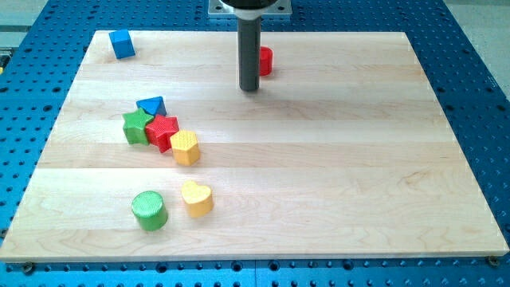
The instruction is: Place the red circle at the top center
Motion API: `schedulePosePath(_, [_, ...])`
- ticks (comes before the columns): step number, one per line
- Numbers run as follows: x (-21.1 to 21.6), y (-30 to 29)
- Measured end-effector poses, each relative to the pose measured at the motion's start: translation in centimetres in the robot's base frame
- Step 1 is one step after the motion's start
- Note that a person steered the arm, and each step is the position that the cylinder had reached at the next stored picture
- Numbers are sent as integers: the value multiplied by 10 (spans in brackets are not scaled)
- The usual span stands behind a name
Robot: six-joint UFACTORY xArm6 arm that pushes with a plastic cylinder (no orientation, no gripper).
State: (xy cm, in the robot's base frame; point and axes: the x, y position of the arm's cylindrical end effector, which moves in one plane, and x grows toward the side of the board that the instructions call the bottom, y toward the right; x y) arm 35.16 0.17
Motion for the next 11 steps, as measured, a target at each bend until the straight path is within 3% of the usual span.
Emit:
schedulePosePath(1, [-36,36])
schedulePosePath(2, [-79,24])
schedulePosePath(4, [-52,-7])
schedulePosePath(6, [-91,-2])
schedulePosePath(10, [-91,12])
schedulePosePath(11, [-77,-28])
